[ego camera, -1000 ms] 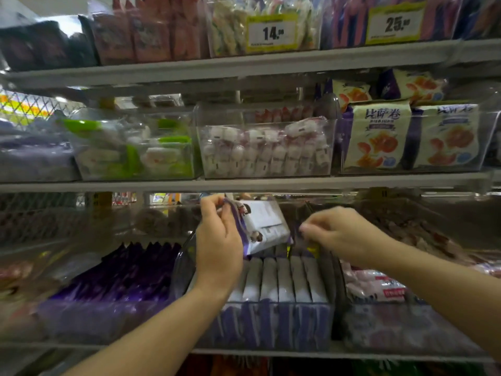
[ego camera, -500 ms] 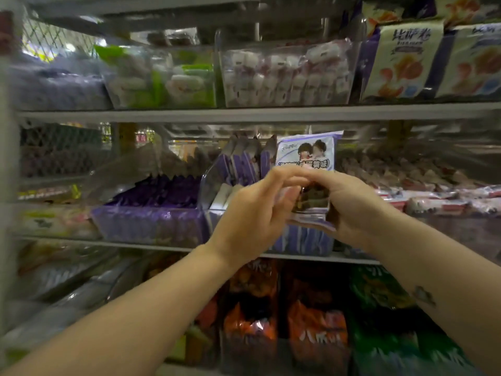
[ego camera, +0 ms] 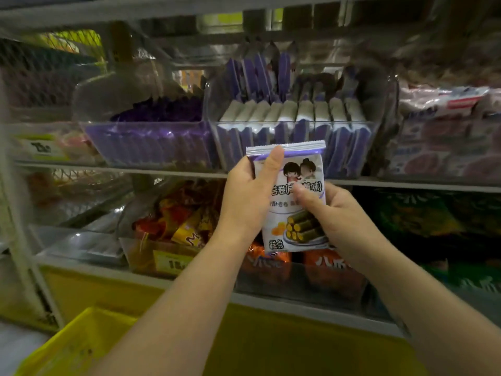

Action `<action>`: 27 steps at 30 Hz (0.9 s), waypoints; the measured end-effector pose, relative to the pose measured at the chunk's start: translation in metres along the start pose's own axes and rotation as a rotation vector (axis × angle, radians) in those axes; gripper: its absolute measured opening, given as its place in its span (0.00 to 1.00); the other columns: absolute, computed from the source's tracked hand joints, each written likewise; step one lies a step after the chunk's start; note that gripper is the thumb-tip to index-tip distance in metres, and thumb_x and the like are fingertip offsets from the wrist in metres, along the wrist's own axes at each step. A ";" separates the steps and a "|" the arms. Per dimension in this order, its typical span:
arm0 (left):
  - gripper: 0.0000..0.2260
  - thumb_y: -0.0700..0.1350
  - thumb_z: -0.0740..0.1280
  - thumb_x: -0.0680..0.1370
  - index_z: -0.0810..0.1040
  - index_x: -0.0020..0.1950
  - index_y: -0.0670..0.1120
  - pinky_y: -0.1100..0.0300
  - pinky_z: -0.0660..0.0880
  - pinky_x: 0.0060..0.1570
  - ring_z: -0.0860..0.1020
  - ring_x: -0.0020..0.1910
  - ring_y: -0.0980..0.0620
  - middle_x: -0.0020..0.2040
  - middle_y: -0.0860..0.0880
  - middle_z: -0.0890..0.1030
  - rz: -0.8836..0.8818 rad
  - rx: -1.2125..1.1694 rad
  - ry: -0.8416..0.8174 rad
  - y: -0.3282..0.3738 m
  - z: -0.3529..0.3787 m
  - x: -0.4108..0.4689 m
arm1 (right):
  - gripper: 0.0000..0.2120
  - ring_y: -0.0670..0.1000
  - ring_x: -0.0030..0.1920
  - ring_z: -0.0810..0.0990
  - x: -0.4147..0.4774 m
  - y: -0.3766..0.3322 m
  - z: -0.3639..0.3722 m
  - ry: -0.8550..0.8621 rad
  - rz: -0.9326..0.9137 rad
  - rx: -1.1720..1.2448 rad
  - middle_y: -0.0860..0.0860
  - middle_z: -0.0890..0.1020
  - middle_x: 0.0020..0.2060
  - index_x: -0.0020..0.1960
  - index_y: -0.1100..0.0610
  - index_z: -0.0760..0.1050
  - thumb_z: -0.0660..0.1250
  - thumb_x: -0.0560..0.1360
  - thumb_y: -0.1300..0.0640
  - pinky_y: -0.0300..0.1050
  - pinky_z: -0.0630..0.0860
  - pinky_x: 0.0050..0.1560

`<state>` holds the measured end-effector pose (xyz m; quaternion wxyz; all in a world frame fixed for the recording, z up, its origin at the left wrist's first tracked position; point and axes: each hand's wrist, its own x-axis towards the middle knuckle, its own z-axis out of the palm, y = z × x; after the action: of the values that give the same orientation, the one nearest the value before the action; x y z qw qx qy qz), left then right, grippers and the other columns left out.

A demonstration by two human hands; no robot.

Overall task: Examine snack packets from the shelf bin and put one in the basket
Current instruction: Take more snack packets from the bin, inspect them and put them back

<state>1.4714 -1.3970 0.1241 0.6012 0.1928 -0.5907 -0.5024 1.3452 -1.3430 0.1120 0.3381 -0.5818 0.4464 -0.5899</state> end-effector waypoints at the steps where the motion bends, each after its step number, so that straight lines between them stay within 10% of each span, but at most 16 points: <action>1: 0.16 0.55 0.68 0.75 0.80 0.52 0.43 0.59 0.81 0.40 0.85 0.44 0.48 0.45 0.45 0.86 0.000 -0.020 -0.003 -0.006 -0.002 -0.002 | 0.17 0.50 0.34 0.86 0.001 0.006 0.000 0.059 -0.013 0.001 0.51 0.86 0.38 0.46 0.51 0.80 0.67 0.66 0.40 0.39 0.79 0.30; 6: 0.15 0.55 0.68 0.74 0.80 0.53 0.46 0.53 0.82 0.48 0.85 0.49 0.47 0.50 0.45 0.86 -0.058 -0.036 -0.060 -0.042 -0.004 -0.013 | 0.21 0.58 0.46 0.86 0.005 0.029 0.003 0.274 -0.054 0.184 0.58 0.86 0.45 0.47 0.55 0.82 0.68 0.66 0.39 0.54 0.83 0.47; 27: 0.13 0.50 0.63 0.75 0.84 0.48 0.45 0.65 0.76 0.30 0.83 0.37 0.53 0.41 0.44 0.85 -0.418 -0.123 -0.272 -0.056 -0.033 -0.024 | 0.11 0.59 0.41 0.86 -0.005 0.053 -0.005 0.218 0.185 0.429 0.62 0.85 0.41 0.41 0.57 0.84 0.69 0.67 0.50 0.48 0.82 0.37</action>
<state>1.4855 -1.4129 0.0583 0.4099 0.2042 -0.5817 -0.6723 1.3347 -1.3579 0.0613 0.4560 -0.3865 0.3961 -0.6970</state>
